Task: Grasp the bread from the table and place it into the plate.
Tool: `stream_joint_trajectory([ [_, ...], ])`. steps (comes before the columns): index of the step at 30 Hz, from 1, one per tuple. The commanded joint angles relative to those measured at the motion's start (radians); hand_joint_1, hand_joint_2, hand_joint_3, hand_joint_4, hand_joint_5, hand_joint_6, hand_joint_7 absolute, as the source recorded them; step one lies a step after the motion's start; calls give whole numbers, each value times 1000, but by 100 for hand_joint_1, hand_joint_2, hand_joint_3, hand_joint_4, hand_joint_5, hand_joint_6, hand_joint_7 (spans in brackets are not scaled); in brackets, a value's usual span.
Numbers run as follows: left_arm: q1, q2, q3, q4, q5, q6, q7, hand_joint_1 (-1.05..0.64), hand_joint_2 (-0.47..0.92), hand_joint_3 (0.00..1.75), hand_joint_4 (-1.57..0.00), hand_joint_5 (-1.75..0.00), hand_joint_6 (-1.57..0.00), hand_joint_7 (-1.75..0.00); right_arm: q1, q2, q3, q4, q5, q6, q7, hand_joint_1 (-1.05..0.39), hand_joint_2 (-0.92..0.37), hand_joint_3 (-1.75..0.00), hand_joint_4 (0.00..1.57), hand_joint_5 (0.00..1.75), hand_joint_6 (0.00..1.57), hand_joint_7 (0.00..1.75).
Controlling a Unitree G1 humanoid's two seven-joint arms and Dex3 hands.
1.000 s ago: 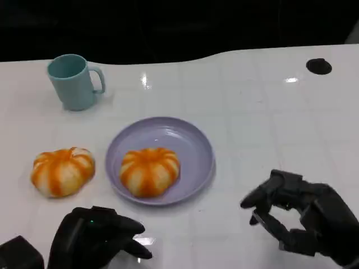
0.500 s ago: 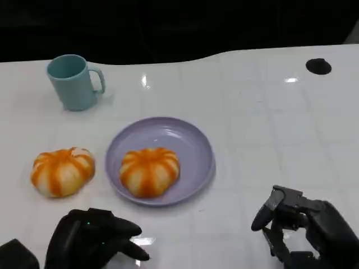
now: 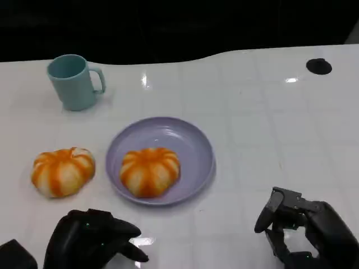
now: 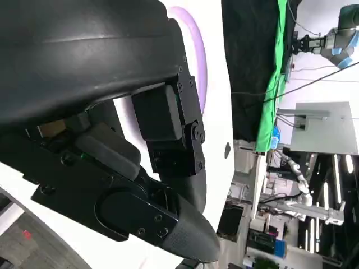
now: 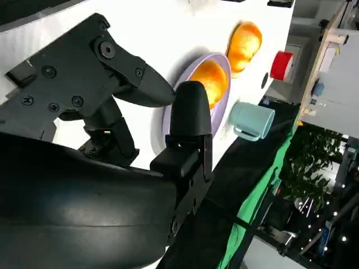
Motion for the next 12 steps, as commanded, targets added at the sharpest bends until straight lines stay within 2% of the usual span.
stream_joint_trajectory([
  [1, -2, 13, 4, 4, 2, -6, 3, -105, 76, 0, -157, -36, -157, -14, -12, -5, -9, 20, 1, -13, 6, -18, -45, -131, 87, 175, 69, 157],
  [12, -2, 12, 5, 3, -1, -2, 0, -105, 76, 0, -157, -36, -157, -15, -12, -2, -4, 8, -1, -7, 12, -19, -49, -122, 85, 175, 70, 153],
])
